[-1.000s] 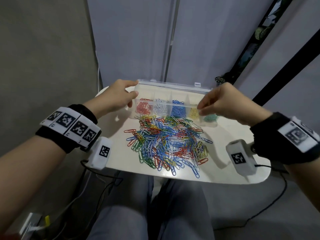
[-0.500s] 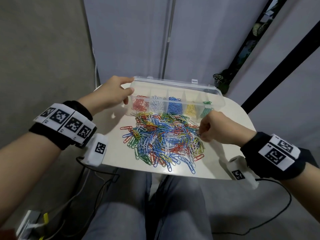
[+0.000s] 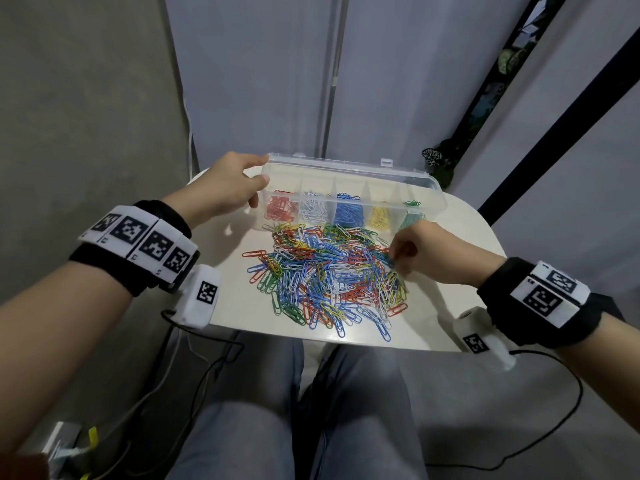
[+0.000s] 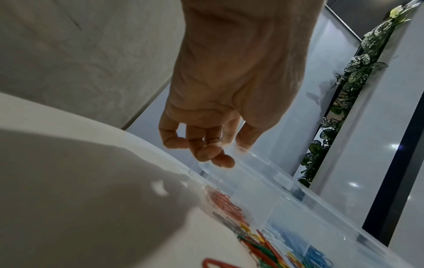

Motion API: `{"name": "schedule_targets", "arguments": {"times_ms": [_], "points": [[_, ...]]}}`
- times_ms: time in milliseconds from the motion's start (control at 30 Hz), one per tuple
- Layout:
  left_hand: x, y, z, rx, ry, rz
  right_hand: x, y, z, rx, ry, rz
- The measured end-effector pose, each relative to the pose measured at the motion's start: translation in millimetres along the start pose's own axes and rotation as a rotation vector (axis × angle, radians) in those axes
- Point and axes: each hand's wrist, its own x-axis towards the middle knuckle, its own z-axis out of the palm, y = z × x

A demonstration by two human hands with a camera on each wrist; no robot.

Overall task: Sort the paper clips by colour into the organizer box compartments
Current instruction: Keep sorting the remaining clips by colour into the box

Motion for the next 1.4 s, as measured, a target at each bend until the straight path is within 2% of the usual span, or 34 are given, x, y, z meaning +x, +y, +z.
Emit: {"name": "schedule_targets", "arguments": {"times_ms": [100,267,500,567,633,733,800,867,967,1033,1200,1400], "points": [[0,-1,0,0.008,-0.004,0.004,3,-3,2,0.092,-0.017,-0.059],[1,-1,-1,0.012,-0.002,0.004,12,-6,6,0.011,0.098,-0.02],[0,5,-4,0.137,0.038,0.021,15,-7,5,-0.015,0.065,-0.02],[-3,9,-4,0.248,0.129,0.073,15,-6,4,-0.017,0.043,-0.032],[-8,14,-2,0.29,0.23,0.183,14,-4,1,0.045,0.065,-0.028],[-22,29,4,0.16,0.291,0.377,10,-4,-6,0.373,0.12,0.012],[-34,42,11,0.037,0.217,0.427,8,-8,-7,0.672,0.111,0.071],[-45,52,22,-0.049,0.067,0.402,8,-14,-7,0.913,0.073,0.123],[-49,56,42,-0.052,-0.121,0.333,9,-23,-5,1.115,0.024,0.161],[-49,54,52,-0.076,-0.19,0.273,11,-28,-2,1.194,0.015,0.178],[-52,51,66,-0.156,-0.247,0.176,13,-41,9,1.323,0.008,0.17],[-53,43,64,-0.254,-0.185,0.157,14,-49,16,1.375,0.009,0.151]]}}
